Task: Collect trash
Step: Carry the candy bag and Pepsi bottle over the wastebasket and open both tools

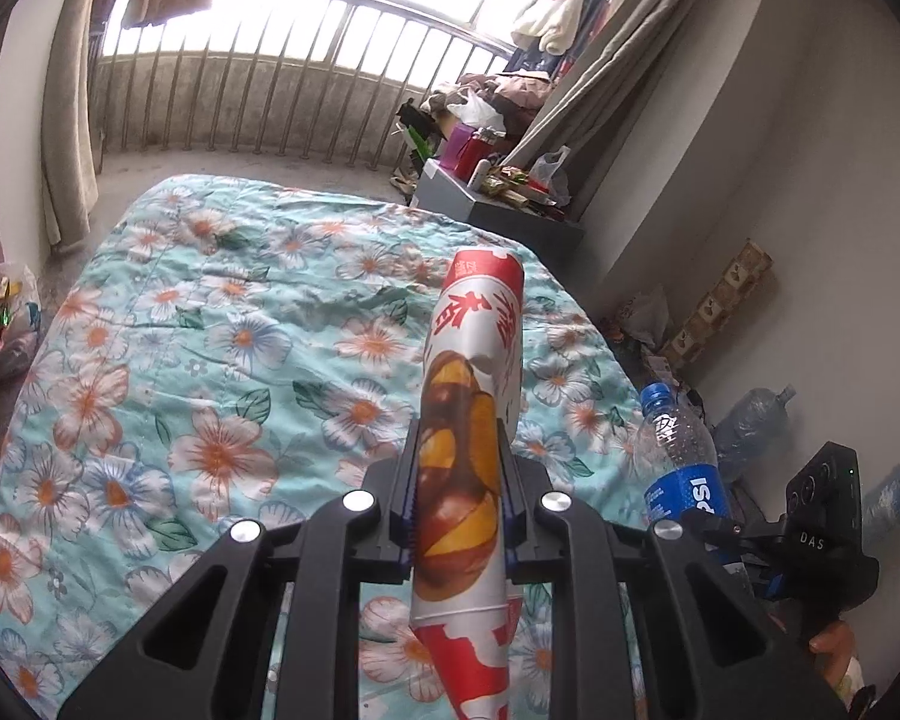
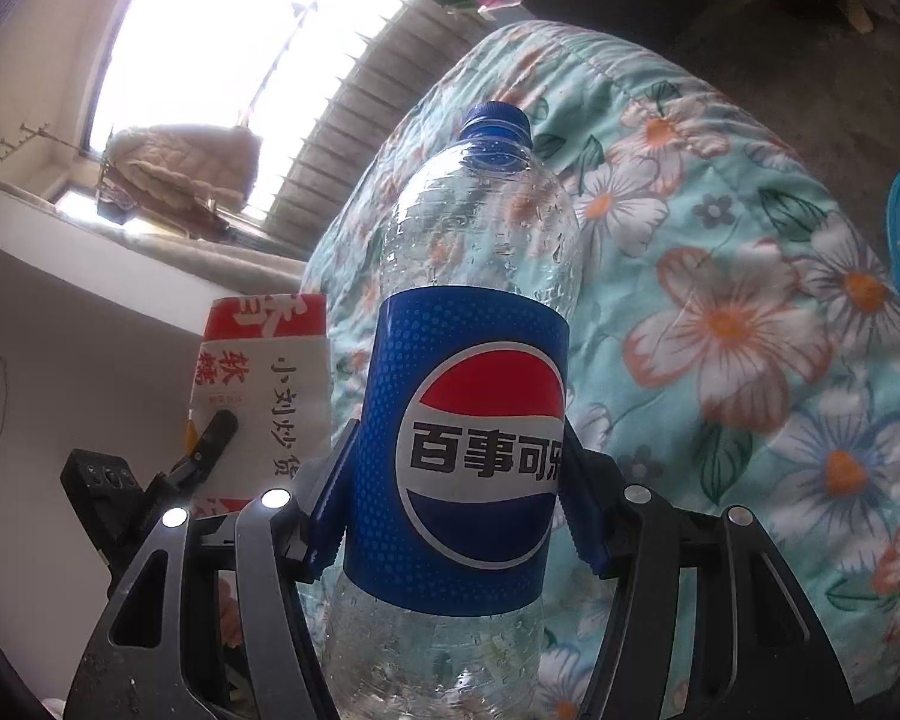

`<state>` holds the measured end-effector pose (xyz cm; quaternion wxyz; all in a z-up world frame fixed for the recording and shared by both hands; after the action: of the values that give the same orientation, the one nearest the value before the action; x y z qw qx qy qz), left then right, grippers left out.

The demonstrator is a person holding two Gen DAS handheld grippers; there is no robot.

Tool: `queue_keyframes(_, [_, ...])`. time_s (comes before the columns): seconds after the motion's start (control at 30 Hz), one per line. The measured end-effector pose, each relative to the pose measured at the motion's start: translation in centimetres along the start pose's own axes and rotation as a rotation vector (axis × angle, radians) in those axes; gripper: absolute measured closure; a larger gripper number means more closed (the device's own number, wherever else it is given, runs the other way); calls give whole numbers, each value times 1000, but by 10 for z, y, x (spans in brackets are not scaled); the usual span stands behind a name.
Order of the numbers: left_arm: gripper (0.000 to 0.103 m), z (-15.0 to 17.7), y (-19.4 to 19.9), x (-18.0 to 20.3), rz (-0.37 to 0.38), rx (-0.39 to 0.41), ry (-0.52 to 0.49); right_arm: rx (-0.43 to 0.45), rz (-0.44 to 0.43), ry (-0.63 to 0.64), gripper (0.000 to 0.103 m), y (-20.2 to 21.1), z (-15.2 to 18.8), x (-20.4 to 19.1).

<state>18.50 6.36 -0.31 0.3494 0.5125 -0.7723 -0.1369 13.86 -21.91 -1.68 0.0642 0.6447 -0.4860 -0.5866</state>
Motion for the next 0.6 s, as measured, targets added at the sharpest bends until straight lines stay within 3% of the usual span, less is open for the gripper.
queue_keyframes(0.43, [84,3,22,99,97,55,-179,182,-54,-20,46,103,15,24])
queue_keyframes(0.6, [84,12,14,146,148,48,-246,235,-54,-58,46,131,21,43])
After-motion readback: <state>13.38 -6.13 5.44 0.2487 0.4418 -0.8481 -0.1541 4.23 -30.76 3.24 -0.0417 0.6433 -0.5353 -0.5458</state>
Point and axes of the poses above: each gripper's, at about its wrist camera, not at the fingertips, and y roughly against the way its jaws point, x to its right, z to its underside, the point moved 5 cm from there along -y, roughly the way its jaws point, and after that the axes turned 3 degrees about z, right-handed, at the moved point
